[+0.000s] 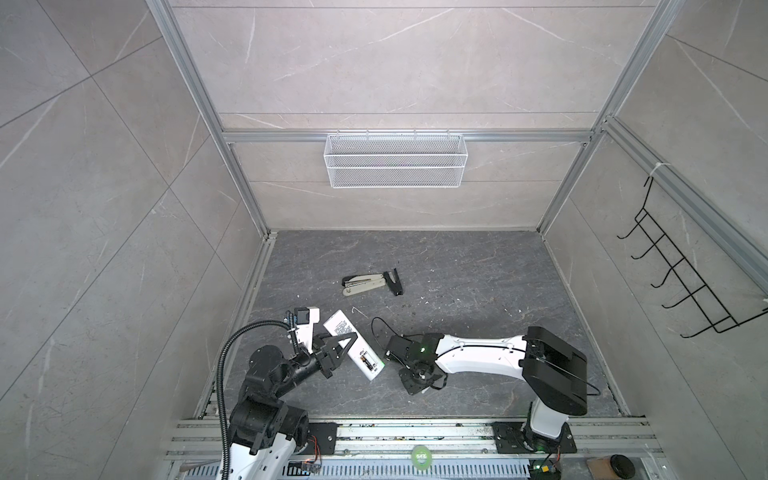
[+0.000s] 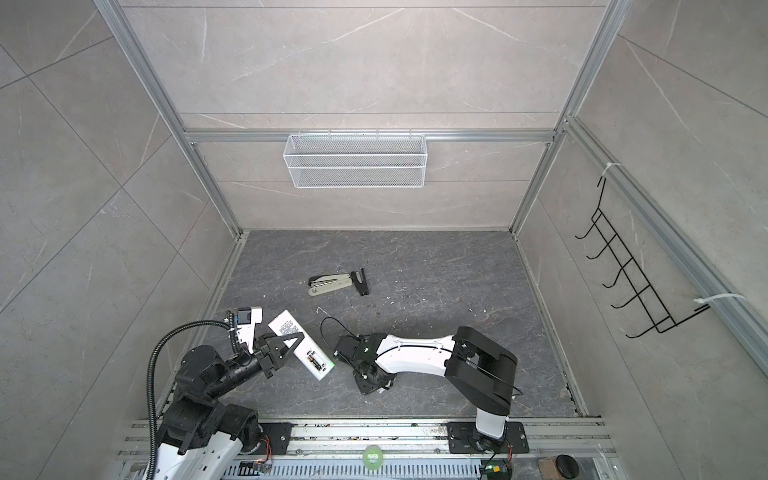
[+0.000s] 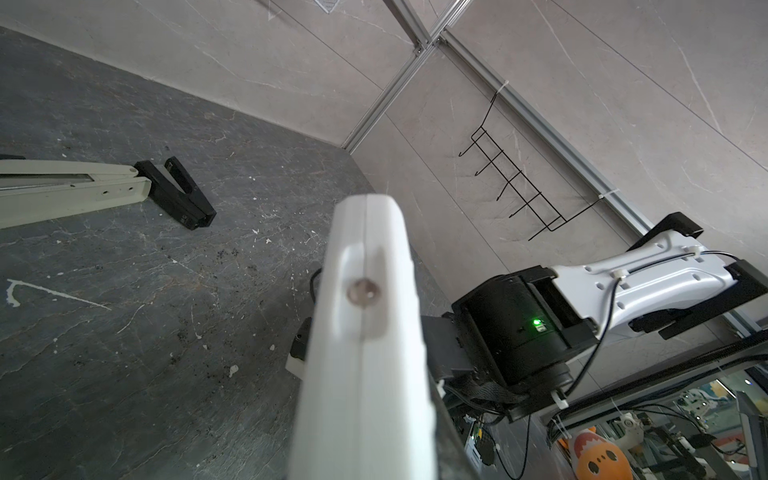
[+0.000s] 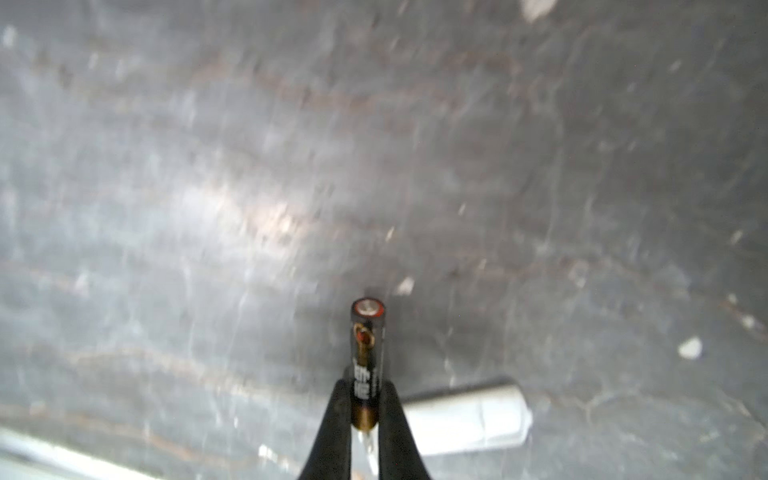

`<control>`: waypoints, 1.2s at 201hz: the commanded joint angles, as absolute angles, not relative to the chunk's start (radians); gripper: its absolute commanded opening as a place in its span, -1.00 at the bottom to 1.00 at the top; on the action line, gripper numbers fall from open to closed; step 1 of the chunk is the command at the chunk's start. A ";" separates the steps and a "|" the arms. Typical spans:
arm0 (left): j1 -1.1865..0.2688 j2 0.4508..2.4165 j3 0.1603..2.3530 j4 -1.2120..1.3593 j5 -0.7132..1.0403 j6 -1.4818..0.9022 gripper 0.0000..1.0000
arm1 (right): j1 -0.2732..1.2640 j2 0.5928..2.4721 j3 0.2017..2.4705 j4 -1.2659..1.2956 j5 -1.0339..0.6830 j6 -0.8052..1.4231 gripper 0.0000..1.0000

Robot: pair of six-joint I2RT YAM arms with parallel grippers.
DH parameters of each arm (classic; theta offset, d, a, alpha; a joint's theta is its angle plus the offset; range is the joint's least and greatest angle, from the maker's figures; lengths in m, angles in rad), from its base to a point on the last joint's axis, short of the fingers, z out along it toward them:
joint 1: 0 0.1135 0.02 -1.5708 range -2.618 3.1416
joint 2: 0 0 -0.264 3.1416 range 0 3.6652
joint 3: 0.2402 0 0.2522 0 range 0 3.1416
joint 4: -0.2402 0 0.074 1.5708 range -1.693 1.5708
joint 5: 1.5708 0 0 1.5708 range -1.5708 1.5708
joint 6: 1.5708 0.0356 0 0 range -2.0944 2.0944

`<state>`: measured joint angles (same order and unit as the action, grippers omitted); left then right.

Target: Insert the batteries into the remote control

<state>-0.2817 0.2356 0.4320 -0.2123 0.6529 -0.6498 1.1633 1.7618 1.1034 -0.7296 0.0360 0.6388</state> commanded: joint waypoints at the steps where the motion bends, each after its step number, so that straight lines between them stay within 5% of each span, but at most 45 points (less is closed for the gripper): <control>1: -0.282 0.249 0.412 -0.120 0.644 -0.695 -1.00 | 1.188 1.624 1.138 -0.804 0.050 0.576 -0.99; 71: -0.282 0.307 0.360 0.033 0.680 -0.771 -1.00 | 1.252 1.454 1.384 -1.019 0.098 0.472 -1.00; 241: -0.282 0.351 0.318 0.133 0.735 -0.823 -1.00 | 1.287 1.732 1.770 -1.189 0.075 0.439 -1.00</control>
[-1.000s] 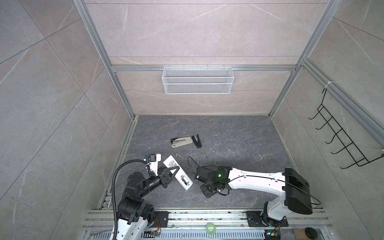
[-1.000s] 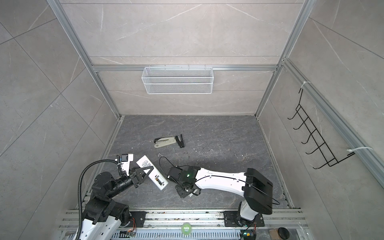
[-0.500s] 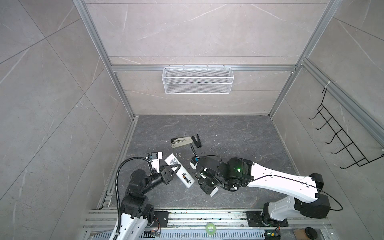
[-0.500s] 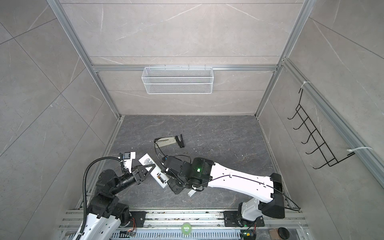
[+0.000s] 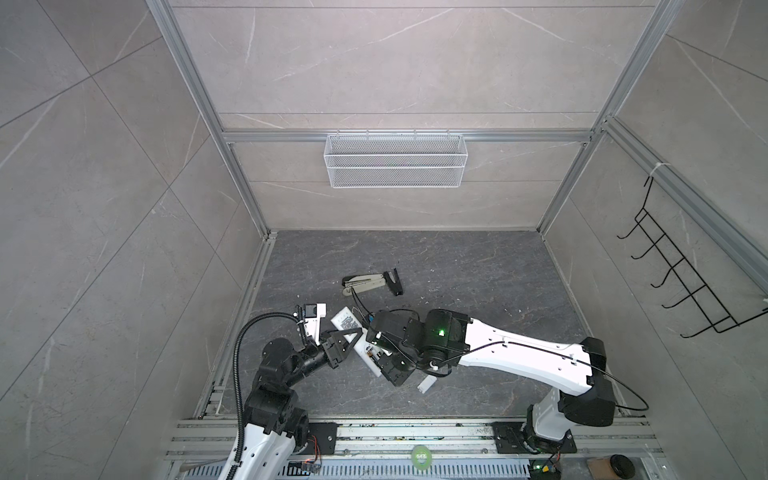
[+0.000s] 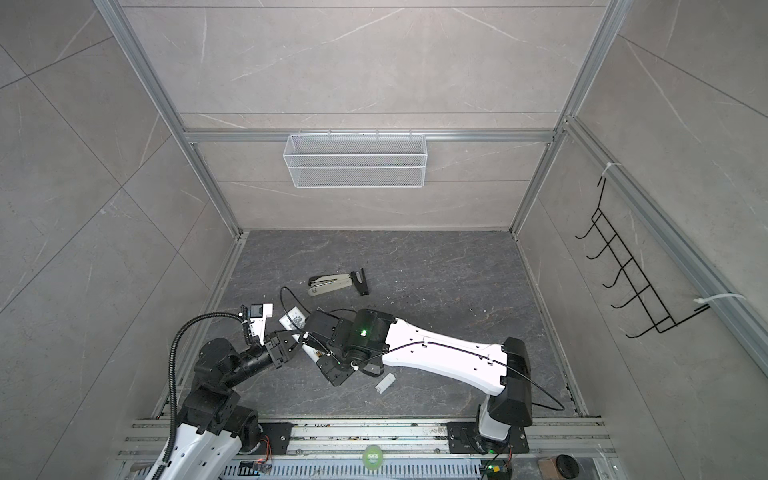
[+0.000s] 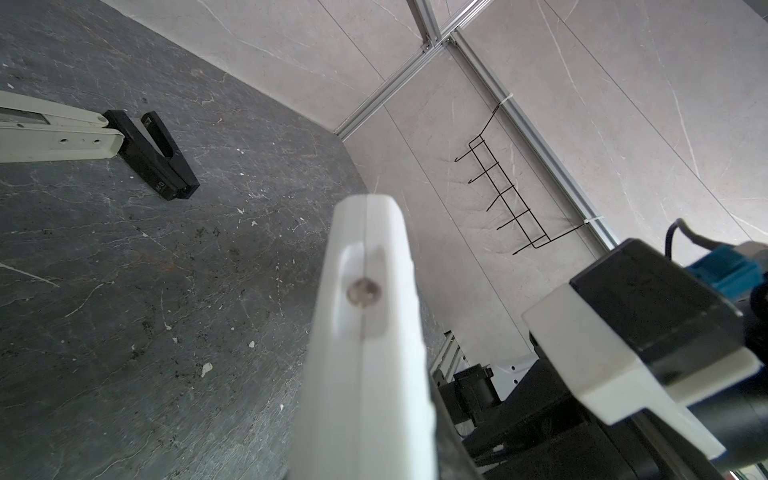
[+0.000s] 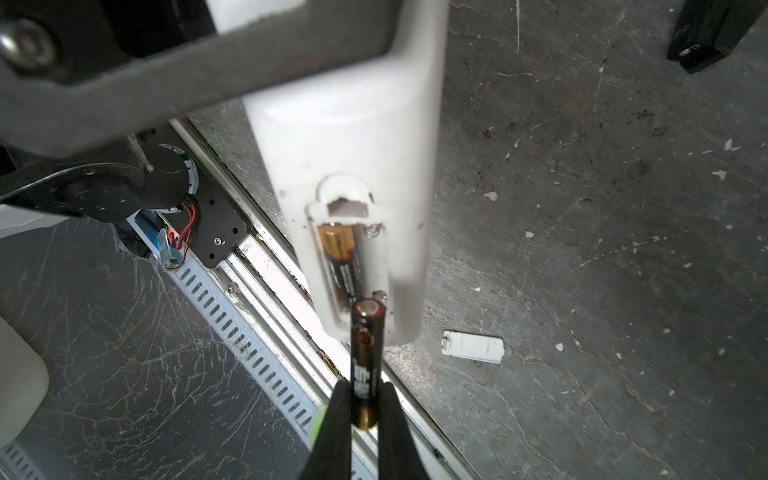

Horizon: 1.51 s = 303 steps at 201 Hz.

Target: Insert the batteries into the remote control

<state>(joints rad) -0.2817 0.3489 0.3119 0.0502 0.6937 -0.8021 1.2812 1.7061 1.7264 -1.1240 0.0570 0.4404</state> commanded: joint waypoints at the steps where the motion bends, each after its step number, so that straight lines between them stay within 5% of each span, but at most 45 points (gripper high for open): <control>1: -0.281 0.351 0.318 0.134 0.736 -0.824 -1.00 | 1.287 1.734 1.771 -1.191 0.076 0.440 -1.00; 303: -0.282 0.365 0.270 0.236 0.775 -0.908 -1.00 | 1.256 1.861 1.892 -1.263 0.104 0.468 -1.00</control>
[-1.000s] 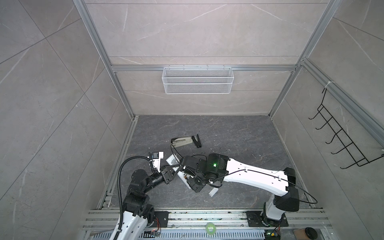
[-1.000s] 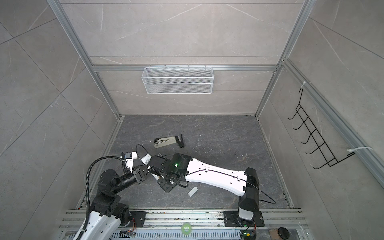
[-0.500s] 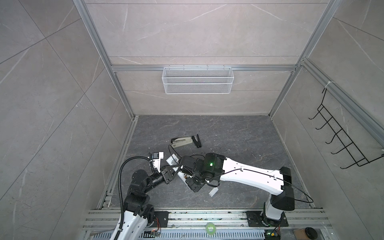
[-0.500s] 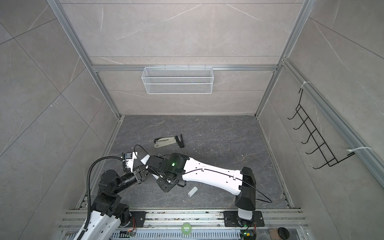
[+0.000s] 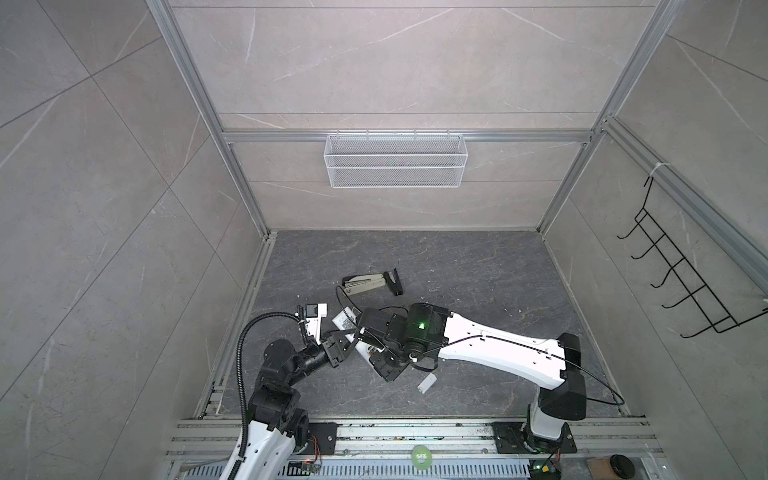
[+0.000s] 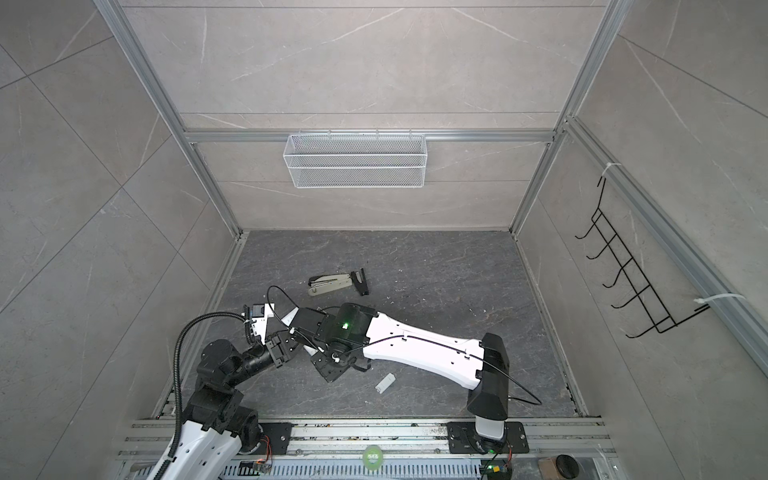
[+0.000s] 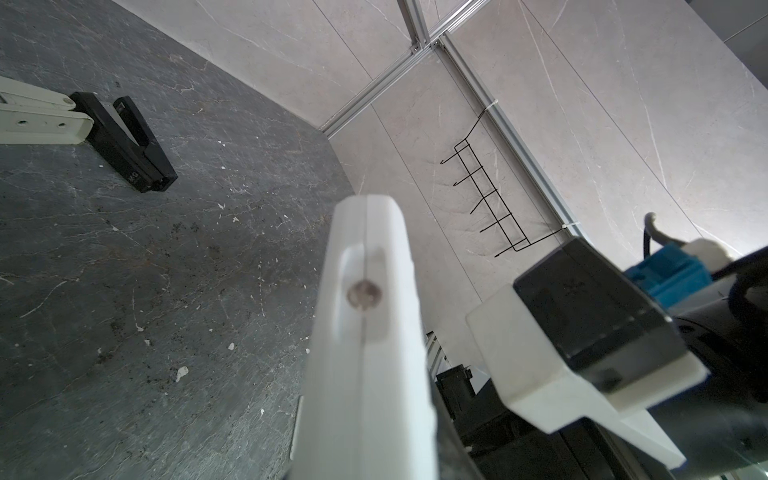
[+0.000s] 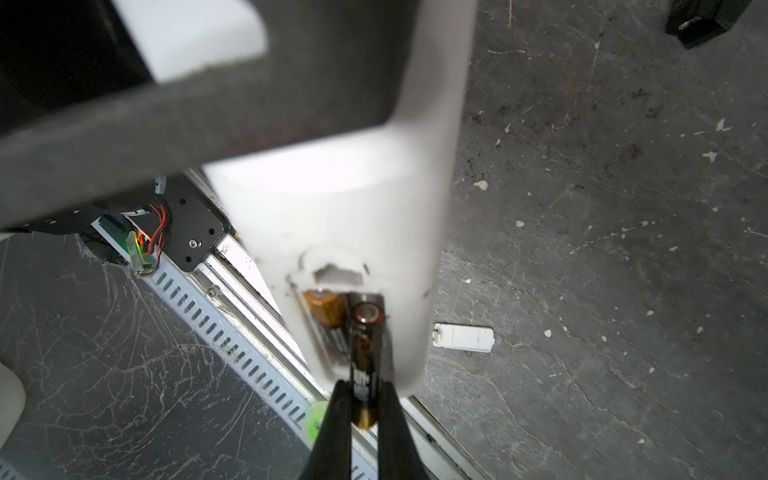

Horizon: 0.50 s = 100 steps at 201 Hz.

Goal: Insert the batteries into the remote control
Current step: 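Open the right gripper to release the battery and raise it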

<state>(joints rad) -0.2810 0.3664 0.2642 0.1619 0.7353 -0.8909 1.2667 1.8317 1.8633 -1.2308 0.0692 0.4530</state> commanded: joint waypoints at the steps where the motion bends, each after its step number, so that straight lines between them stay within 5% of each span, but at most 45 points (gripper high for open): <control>1: -0.282 0.365 0.270 0.236 0.775 -0.908 -1.00 | 1.256 1.860 1.893 -1.263 0.104 0.467 -0.99; 100: -0.282 0.362 0.267 0.234 0.776 -0.908 -1.00 | 1.256 1.862 1.912 -1.278 0.114 0.470 -0.76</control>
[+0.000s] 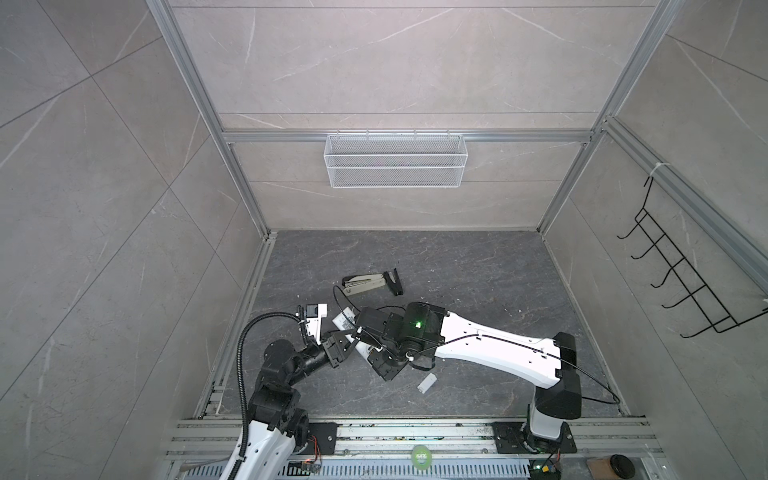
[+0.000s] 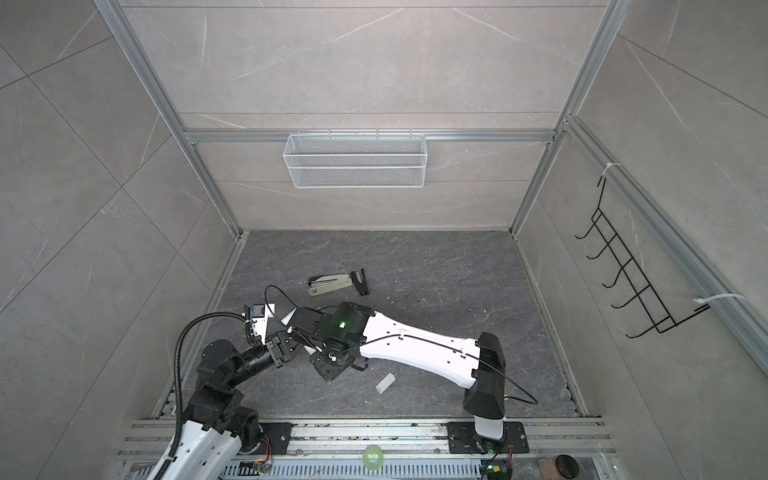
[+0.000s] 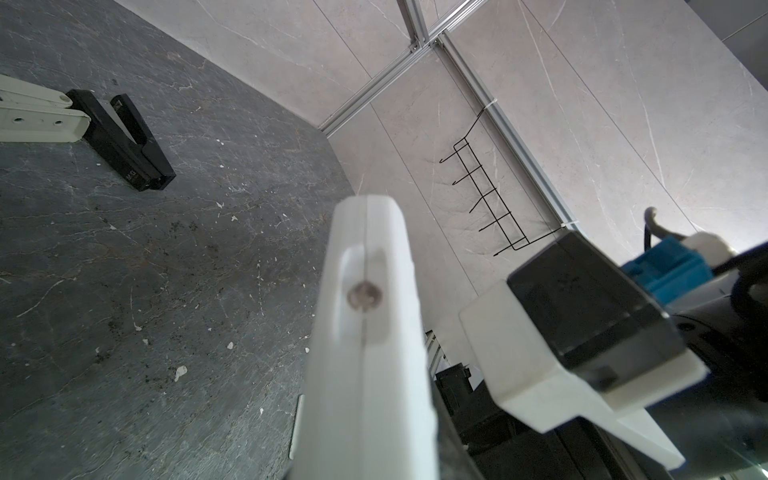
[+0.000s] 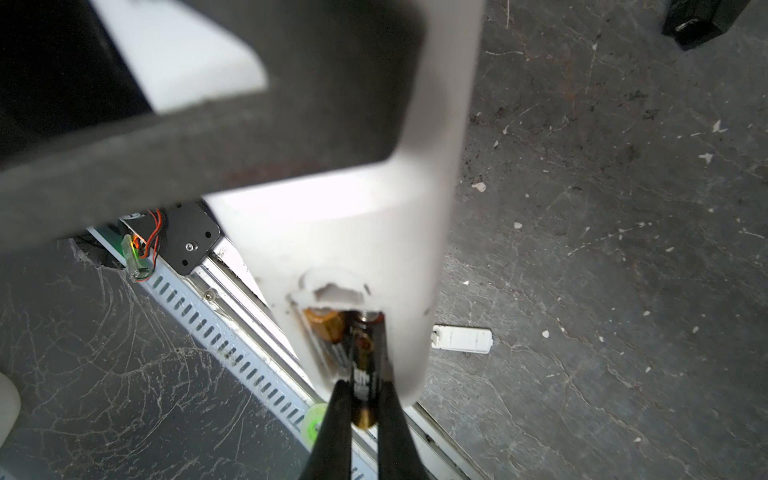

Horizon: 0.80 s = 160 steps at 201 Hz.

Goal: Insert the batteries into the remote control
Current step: 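Open the right gripper to release the battery and raise it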

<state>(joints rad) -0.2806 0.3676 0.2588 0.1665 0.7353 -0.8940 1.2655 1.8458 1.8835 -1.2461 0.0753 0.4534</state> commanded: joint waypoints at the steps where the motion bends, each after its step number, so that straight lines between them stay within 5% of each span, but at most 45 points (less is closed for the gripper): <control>1: -0.282 0.362 0.267 0.235 0.776 -0.908 -1.00 | 1.256 1.863 1.912 -1.278 0.114 0.470 -0.76; 160: -0.282 0.376 0.283 0.253 0.786 -0.937 -1.00 | 1.256 1.848 1.933 -1.272 0.089 0.455 -0.49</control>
<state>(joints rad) -0.2810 0.3733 0.2588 0.1711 0.7441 -0.9092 1.2613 1.8462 1.8999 -1.2602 0.0868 0.4557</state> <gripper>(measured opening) 0.204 0.243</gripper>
